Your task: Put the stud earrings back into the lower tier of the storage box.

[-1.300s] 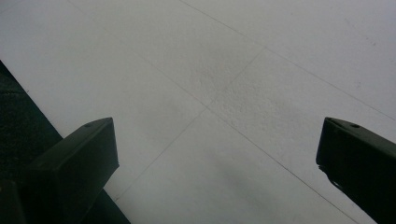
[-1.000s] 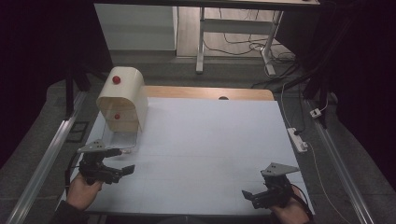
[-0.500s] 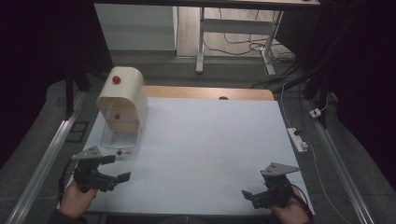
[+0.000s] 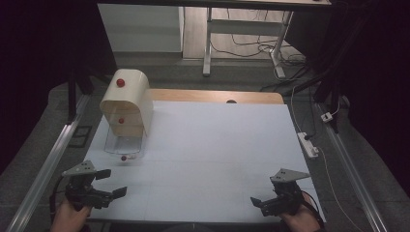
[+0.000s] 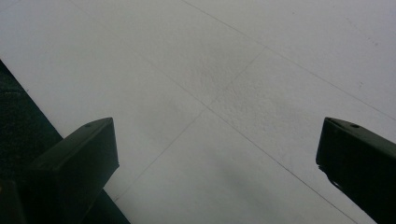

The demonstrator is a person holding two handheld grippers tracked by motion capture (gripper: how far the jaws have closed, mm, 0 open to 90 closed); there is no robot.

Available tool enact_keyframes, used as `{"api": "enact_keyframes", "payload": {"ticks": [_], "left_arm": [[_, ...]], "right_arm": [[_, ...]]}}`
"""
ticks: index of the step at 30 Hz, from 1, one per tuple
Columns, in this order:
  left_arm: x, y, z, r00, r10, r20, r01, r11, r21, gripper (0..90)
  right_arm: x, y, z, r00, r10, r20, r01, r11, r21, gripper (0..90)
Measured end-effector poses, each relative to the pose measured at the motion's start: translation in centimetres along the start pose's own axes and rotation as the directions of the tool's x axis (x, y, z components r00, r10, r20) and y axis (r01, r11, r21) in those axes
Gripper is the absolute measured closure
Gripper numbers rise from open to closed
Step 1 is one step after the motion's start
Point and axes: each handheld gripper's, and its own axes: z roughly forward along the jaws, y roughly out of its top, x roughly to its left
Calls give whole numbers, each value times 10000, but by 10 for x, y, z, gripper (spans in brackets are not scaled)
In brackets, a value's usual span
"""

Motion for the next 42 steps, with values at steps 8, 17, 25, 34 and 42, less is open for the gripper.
{"api": "enact_keyframes", "payload": {"ticks": [8, 17, 25, 34, 42], "left_arm": [[0, -9, -8, 9997, -214, -73, 213, 9997, -87, 0], [0, -17, -15, 9990, -312, -306, 311, 9995, -15, 0], [-1, -21, -21, 9980, -356, -525, 354, 9994, -43, 0], [-2, -28, -29, 9940, -435, -1002, 436, 9990, -20, 0], [-3, -32, -35, 9897, -480, -1350, 504, 9986, 140, 0]], "right_arm": [[1, 0, 0, 10000, -38, 32, 38, 10000, 36, 0], [1, 0, 1, 10000, -48, 15, 48, 10000, 54, 0], [1, 0, 1, 10000, -54, 17, 54, 10000, 65, 0], [1, 0, 1, 10000, -52, 24, 52, 10000, 70, 0], [1, 0, 1, 10000, -45, 33, 44, 10000, 86, 0]]}}
